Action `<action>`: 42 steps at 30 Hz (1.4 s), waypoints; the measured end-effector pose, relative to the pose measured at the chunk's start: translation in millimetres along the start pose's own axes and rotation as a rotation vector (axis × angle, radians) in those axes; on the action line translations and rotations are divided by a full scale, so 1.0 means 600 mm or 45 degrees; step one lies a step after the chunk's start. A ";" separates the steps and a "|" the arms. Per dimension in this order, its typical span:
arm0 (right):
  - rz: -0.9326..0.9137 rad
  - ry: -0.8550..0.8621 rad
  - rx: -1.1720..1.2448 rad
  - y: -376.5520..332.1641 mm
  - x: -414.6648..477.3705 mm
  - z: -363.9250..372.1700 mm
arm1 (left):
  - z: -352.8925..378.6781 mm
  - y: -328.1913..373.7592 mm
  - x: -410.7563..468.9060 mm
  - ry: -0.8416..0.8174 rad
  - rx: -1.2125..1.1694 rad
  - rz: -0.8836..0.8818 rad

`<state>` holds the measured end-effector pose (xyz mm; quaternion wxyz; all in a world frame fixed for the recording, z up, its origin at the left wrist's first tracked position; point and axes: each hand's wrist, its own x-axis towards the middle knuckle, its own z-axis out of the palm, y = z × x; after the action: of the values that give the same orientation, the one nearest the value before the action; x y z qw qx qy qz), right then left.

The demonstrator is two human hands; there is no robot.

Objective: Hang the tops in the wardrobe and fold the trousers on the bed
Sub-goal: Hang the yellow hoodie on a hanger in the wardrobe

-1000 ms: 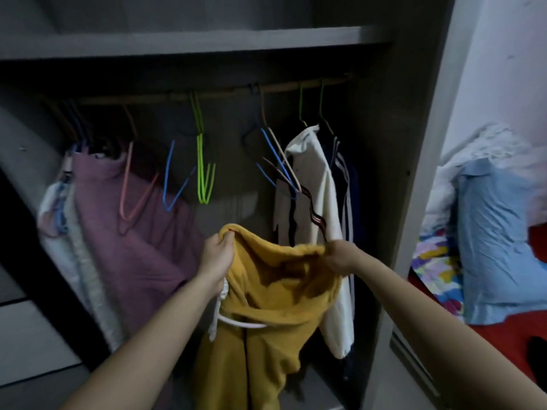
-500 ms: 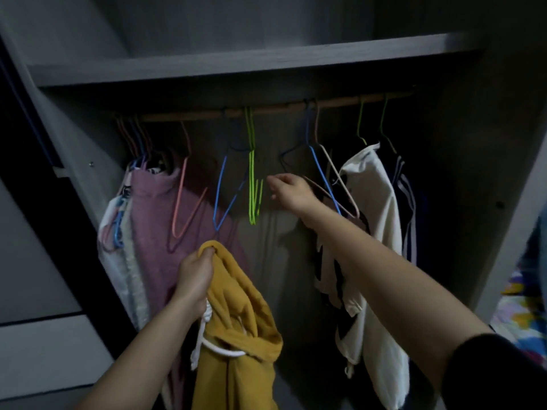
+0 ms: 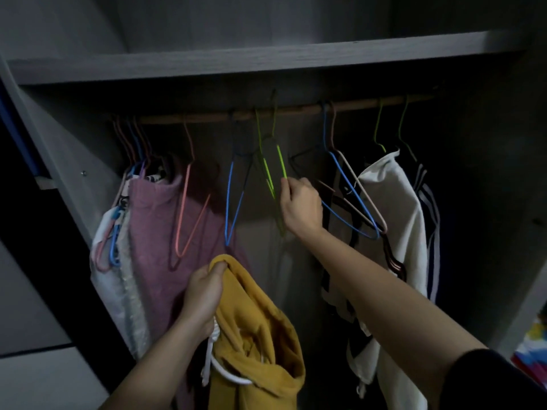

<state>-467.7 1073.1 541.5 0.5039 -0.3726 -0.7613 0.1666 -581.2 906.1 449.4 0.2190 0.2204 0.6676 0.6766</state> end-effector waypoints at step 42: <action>0.008 -0.335 -0.232 0.295 -0.482 -0.424 | 0.156 -0.103 -0.160 -0.113 0.991 0.620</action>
<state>-107.9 947.5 355.3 0.3636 -0.3942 -0.8313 0.1459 -448.4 925.5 388.3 -0.0170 0.4656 0.7908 0.3971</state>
